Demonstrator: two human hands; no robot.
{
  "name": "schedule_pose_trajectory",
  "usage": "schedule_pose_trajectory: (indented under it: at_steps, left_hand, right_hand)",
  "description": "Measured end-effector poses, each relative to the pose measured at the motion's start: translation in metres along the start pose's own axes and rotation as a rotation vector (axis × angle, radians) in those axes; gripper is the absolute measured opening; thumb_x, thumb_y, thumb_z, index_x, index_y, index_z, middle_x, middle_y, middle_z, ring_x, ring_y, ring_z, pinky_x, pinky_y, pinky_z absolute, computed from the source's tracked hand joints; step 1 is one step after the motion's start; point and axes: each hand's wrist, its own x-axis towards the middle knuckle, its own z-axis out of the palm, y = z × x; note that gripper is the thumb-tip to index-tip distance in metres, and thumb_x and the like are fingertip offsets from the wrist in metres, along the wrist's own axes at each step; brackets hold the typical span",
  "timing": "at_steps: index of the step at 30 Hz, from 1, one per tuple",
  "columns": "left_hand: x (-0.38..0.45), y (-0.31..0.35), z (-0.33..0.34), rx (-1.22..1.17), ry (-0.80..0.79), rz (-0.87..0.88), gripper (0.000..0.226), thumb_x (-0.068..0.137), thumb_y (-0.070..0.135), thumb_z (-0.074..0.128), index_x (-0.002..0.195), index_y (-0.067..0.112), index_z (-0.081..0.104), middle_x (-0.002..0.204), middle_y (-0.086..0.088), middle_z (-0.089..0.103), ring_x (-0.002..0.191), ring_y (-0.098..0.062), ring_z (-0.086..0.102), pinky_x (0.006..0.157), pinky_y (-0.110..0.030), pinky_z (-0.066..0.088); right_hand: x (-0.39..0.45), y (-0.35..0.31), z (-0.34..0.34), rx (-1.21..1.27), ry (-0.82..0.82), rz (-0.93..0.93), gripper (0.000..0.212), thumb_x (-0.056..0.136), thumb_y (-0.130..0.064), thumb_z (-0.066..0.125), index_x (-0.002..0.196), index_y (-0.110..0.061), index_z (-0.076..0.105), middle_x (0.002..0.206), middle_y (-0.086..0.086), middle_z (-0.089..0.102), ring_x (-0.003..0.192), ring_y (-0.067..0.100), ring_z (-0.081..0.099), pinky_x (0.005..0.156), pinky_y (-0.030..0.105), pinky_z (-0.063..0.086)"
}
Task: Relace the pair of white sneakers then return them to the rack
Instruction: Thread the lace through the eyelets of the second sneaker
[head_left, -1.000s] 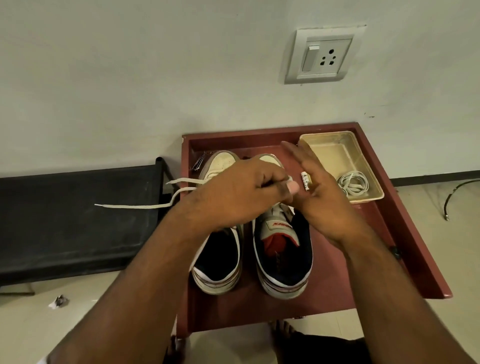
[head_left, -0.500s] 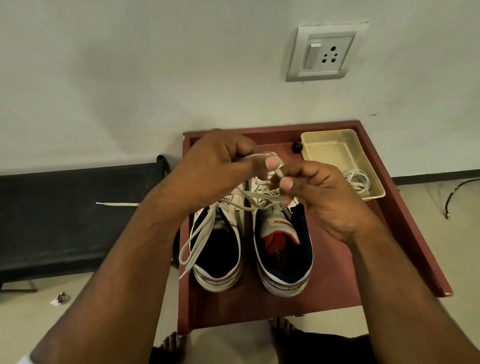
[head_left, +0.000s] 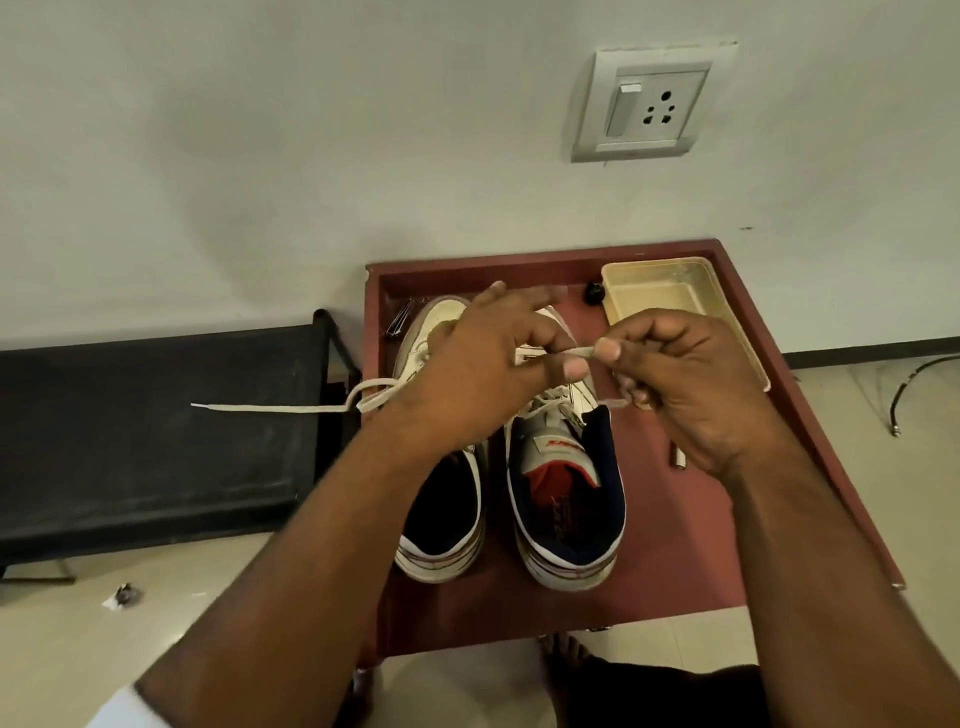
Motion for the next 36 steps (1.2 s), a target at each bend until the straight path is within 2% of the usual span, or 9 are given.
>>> schedule_pose_trajectory:
  at_steps: [4, 7, 9, 12, 15, 20, 25, 32, 36]
  left_hand:
    - [-0.002, -0.024, -0.032, 0.207, 0.136, -0.305, 0.011, 0.088, 0.045, 0.067, 0.091, 0.036, 0.073, 0.138, 0.018, 0.053, 0.140, -0.017, 0.035, 0.115, -0.035, 0.009]
    - [-0.011, -0.034, -0.046, 0.618, 0.046, -0.516, 0.040, 0.086, 0.056, 0.063, 0.124, 0.045, 0.060, 0.152, 0.015, 0.038, 0.150, -0.025, 0.012, 0.114, -0.059, -0.005]
    - [-0.011, -0.020, -0.033, 0.397, 0.037, -0.377, 0.063, 0.084, 0.052, 0.069, 0.140, 0.050, 0.042, 0.157, 0.017, 0.030, 0.151, -0.018, 0.007, 0.115, -0.051, -0.014]
    - [-0.006, 0.006, -0.002, 0.065, 0.068, -0.188, 0.043, 0.080, 0.039, 0.077, 0.119, 0.048, 0.063, 0.117, 0.025, 0.066, 0.130, -0.001, 0.046, 0.120, -0.054, -0.003]
    - [0.001, 0.006, 0.014, 0.037, 0.142, -0.126, 0.012, 0.079, 0.035, 0.078, 0.090, 0.040, 0.074, 0.075, 0.030, 0.066, 0.095, 0.000, 0.065, 0.114, -0.051, 0.024]
    - [0.003, -0.001, 0.021, 0.285, 0.149, -0.211, 0.014, 0.090, 0.034, 0.067, 0.102, 0.036, 0.075, 0.092, 0.015, 0.073, 0.100, -0.003, 0.057, 0.114, -0.049, 0.017]
    - [0.006, -0.013, 0.039, 0.252, 0.079, -0.281, 0.014, 0.086, 0.033, 0.066, 0.094, 0.033, 0.076, 0.095, 0.009, 0.073, 0.103, -0.017, 0.062, 0.103, -0.051, 0.039]
    - [0.005, -0.007, 0.053, 0.499, 0.075, -0.319, 0.018, 0.089, 0.043, 0.061, 0.094, 0.033, 0.075, 0.099, 0.008, 0.070, 0.111, -0.018, 0.054, 0.102, -0.047, 0.022]
    - [0.005, -0.007, 0.052, 0.481, 0.082, -0.323, 0.015, 0.086, 0.041, 0.064, 0.090, 0.033, 0.076, 0.097, 0.009, 0.071, 0.108, -0.017, 0.056, 0.101, -0.047, 0.022]
  right_hand:
    - [-0.004, 0.004, -0.022, -0.150, 0.027, 0.098, 0.024, 0.069, -0.024, 0.074, 0.086, -0.008, 0.075, 0.061, 0.005, 0.064, 0.055, 0.011, 0.051, 0.053, 0.021, 0.043]
    - [-0.005, 0.007, -0.017, -0.180, 0.012, 0.124, 0.020, 0.067, -0.026, 0.076, 0.082, -0.013, 0.077, 0.063, 0.007, 0.067, 0.058, 0.012, 0.054, 0.054, 0.019, 0.045]
    - [-0.003, 0.007, -0.003, -0.172, -0.041, 0.121, 0.012, 0.068, -0.024, 0.078, 0.078, -0.016, 0.077, 0.062, 0.005, 0.067, 0.058, 0.012, 0.055, 0.053, 0.017, 0.045]
    - [0.001, 0.008, 0.010, -0.149, -0.048, 0.076, 0.003, 0.076, -0.009, 0.077, 0.077, -0.012, 0.075, 0.058, -0.003, 0.067, 0.055, 0.003, 0.058, 0.054, 0.013, 0.044]
    - [0.001, 0.011, 0.007, -0.111, 0.019, 0.074, 0.004, 0.076, -0.006, 0.078, 0.077, -0.008, 0.074, 0.060, -0.001, 0.068, 0.057, 0.005, 0.061, 0.058, 0.015, 0.048]
    - [-0.001, 0.013, -0.002, -0.209, 0.065, 0.169, 0.016, 0.074, -0.023, 0.081, 0.088, -0.019, 0.074, 0.078, 0.005, 0.070, 0.070, 0.010, 0.064, 0.065, 0.022, 0.052]
    - [-0.002, 0.025, 0.008, -0.569, -0.065, 0.379, 0.038, 0.072, -0.018, 0.080, 0.103, -0.031, 0.063, 0.088, -0.004, 0.070, 0.079, 0.014, 0.069, 0.078, 0.041, 0.058]
    - [0.002, 0.031, 0.010, -0.582, 0.078, 0.427, 0.034, 0.076, 0.004, 0.072, 0.101, -0.020, 0.069, 0.072, -0.001, 0.064, 0.066, 0.013, 0.062, 0.057, 0.025, 0.046]
    - [0.002, 0.033, 0.007, -0.489, 0.093, 0.463, 0.031, 0.077, 0.005, 0.074, 0.096, -0.020, 0.071, 0.078, 0.003, 0.066, 0.074, 0.017, 0.064, 0.065, 0.030, 0.052]
